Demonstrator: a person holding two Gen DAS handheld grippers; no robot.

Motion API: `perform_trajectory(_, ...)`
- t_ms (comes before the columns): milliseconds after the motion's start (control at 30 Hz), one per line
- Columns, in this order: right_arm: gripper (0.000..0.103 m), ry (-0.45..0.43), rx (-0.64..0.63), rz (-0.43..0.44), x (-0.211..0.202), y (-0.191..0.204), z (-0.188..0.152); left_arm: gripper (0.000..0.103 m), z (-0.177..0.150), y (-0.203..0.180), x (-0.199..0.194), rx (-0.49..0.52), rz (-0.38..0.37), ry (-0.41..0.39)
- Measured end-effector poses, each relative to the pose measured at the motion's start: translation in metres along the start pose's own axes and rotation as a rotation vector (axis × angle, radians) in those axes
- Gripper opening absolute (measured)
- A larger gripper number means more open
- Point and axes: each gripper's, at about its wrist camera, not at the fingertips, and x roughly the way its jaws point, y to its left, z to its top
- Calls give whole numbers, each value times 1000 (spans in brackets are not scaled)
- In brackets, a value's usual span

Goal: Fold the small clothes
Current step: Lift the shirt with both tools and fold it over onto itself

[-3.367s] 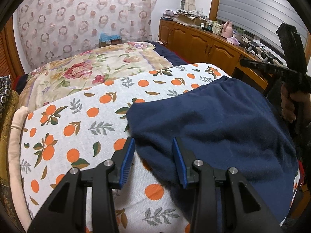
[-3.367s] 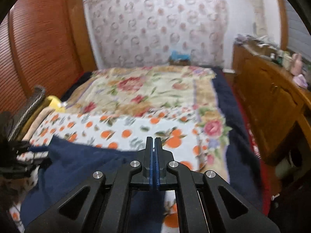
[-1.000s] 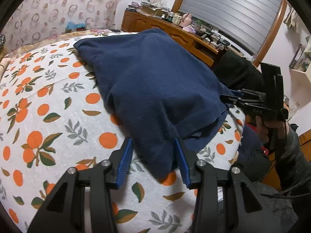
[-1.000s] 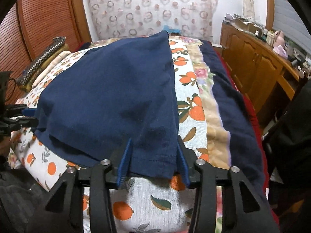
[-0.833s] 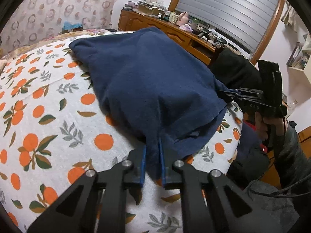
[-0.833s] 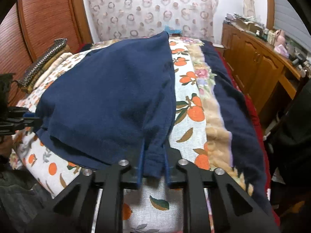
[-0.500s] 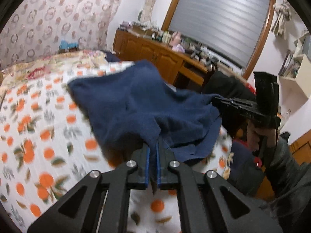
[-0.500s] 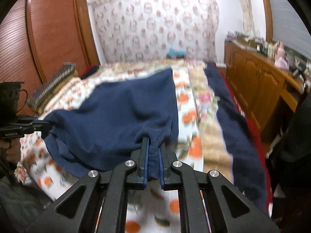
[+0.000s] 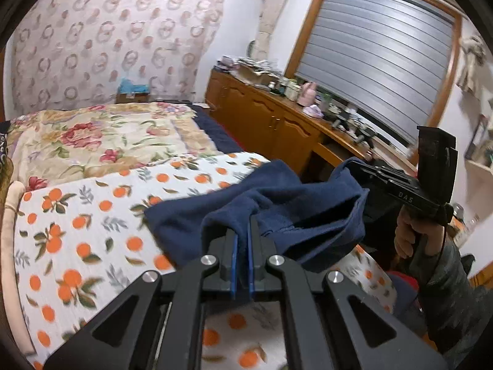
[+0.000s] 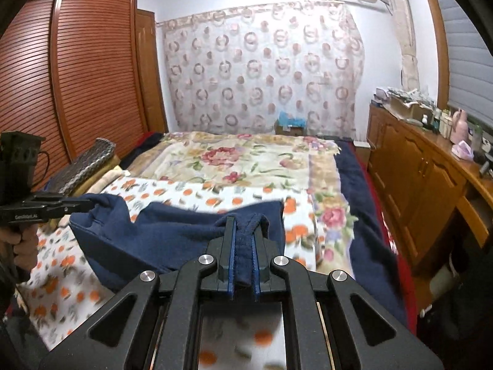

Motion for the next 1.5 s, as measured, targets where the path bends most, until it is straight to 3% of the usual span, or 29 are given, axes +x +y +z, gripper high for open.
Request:
perform_trajectory(267,6,71,21,-2,83,-24,26,1,22,40,41,-49,37,30)
perform_trajectory(467,6,135,31,-5,121,-34,27,1,23,55,56,-79,26,67)
perform_trajectory(1333,7,206,-48,-61,152,-27,22,12,37,40,12,-16,10,17)
perform_trajectory(1367,7,207,-49,-62,154,-26,22,17,38,41,10,-21,11,12)
perform_trajectory(1400,7,211,-48,-63,154,-26,21,32,39,42,6,-27,15,0)
perform_trajectory(1433,7,218,-48,-66,156,-26,20,41,41,44,1,-35,22,-22)
perform_trajectory(1500,7,232,-47,-73,160,-27,17,45,46,52,-9,-61,37,-59)
